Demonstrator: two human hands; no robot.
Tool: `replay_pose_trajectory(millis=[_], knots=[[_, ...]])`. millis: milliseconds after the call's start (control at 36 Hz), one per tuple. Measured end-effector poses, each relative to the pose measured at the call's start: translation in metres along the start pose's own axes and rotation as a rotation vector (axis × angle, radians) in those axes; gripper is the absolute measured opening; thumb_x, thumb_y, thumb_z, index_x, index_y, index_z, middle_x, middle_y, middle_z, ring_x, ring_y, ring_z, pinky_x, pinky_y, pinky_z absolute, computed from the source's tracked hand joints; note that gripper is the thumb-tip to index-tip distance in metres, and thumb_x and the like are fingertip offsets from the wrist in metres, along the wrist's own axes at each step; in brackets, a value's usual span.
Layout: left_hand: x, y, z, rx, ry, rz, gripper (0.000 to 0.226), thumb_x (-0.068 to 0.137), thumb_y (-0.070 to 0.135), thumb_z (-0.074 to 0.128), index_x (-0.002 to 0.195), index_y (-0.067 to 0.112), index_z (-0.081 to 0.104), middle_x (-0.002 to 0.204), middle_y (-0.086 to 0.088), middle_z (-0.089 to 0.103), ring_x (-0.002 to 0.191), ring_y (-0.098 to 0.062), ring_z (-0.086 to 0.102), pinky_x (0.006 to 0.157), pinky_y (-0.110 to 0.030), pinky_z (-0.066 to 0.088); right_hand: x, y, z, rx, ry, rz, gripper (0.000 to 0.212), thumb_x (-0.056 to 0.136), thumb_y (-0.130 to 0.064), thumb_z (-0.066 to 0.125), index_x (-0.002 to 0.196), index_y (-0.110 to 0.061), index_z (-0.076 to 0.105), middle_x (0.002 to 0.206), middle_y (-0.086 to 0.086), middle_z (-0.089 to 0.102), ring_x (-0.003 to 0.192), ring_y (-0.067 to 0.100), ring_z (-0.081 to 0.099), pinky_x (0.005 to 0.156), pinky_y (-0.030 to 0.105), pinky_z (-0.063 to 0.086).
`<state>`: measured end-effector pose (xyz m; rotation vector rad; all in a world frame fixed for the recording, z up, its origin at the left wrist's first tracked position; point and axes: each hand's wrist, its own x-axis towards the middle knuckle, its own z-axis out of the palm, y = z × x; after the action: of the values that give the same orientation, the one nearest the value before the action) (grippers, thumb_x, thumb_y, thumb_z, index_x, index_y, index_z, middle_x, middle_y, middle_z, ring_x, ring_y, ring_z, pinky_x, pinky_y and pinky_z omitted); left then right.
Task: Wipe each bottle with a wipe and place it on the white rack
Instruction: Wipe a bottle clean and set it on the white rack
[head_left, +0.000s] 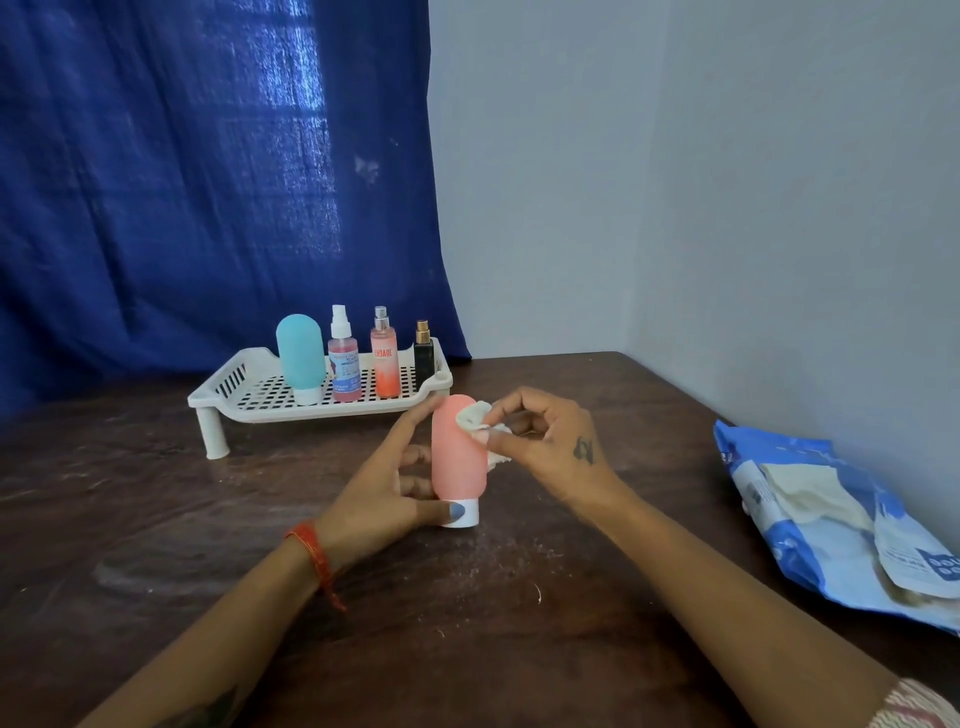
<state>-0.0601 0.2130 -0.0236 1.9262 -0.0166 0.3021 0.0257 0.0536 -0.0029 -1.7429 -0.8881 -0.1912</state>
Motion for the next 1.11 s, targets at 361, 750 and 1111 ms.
replay_pose_trajectory(millis=[361, 750, 1111], knots=[[-0.0053, 0.0057, 0.0026, 0.042, 0.029, 0.045, 0.105, 0.05, 0.027, 0.085, 0.133, 0.052, 0.026, 0.129, -0.003, 0.051, 0.104, -0.018, 0.061, 0.081, -0.029, 0.057, 0.0003, -0.0026, 0.0009, 0.062, 0.16, -0.184, 0.019, 0.079, -0.015, 0.074, 0.094, -0.019, 0.064, 0.089, -0.008, 0.068, 0.078, 0.006, 0.063, 0.068, 0.022, 0.054], [-0.0043, 0.0038, 0.0002, -0.117, -0.059, 0.037, 0.098, 0.063, -0.006, 0.08, 0.138, 0.036, 0.034, 0.128, 0.003, 0.058, 0.112, -0.014, 0.062, 0.088, -0.034, 0.055, -0.004, 0.0019, 0.0061, -0.453, 0.035, -0.769, 0.034, 0.088, -0.014, 0.042, 0.099, -0.012, 0.074, 0.107, 0.005, 0.069, 0.096, 0.021, 0.059, 0.085, 0.025, 0.046], [-0.0024, 0.0035, -0.0018, -0.044, -0.134, 0.023, 0.094, 0.059, 0.005, 0.083, 0.126, 0.054, 0.038, 0.132, 0.007, 0.056, 0.121, -0.011, 0.054, 0.098, -0.04, 0.049, 0.0032, 0.0013, 0.0064, -0.282, 0.13, -0.333, 0.027, 0.09, -0.024, 0.056, 0.111, -0.012, 0.069, 0.103, 0.005, 0.071, 0.092, 0.012, 0.064, 0.077, 0.007, 0.042]])
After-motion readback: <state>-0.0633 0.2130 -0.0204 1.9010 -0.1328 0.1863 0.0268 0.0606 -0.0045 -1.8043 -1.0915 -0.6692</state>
